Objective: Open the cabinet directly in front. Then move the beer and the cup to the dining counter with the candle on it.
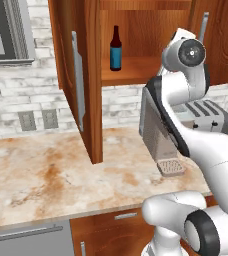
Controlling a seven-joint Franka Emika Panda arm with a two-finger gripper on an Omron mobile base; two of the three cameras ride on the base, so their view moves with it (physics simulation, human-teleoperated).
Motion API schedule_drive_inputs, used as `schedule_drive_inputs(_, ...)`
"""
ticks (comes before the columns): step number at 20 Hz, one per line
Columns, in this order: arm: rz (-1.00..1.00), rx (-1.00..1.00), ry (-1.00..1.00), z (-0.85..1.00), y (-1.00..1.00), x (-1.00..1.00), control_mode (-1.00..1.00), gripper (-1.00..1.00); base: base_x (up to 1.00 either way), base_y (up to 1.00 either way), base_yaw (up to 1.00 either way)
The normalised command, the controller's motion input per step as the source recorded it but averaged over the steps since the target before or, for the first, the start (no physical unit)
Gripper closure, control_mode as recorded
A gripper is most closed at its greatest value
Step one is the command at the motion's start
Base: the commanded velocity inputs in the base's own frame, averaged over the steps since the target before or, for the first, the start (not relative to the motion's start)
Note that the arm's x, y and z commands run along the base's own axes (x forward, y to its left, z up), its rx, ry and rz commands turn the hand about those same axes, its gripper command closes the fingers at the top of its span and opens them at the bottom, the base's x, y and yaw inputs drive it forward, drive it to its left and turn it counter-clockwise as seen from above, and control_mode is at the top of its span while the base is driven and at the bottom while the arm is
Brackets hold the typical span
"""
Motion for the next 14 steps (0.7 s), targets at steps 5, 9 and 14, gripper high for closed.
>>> schedule_drive_inputs(5,-0.45,0.00,0.07,-0.16,-0.13,0.72,-1.00,-1.00,0.00,0.00,0.00)
schedule_drive_inputs(9,-0.38,0.00,0.12,-0.01,-0.02,0.50,-1.00,-1.00,0.00,0.00,0.00)
schedule_drive_inputs(14,-0.08,0.00,0.16,0.00,-0.28,0.36,-1.00,-1.00,0.00,0.00,0.00)
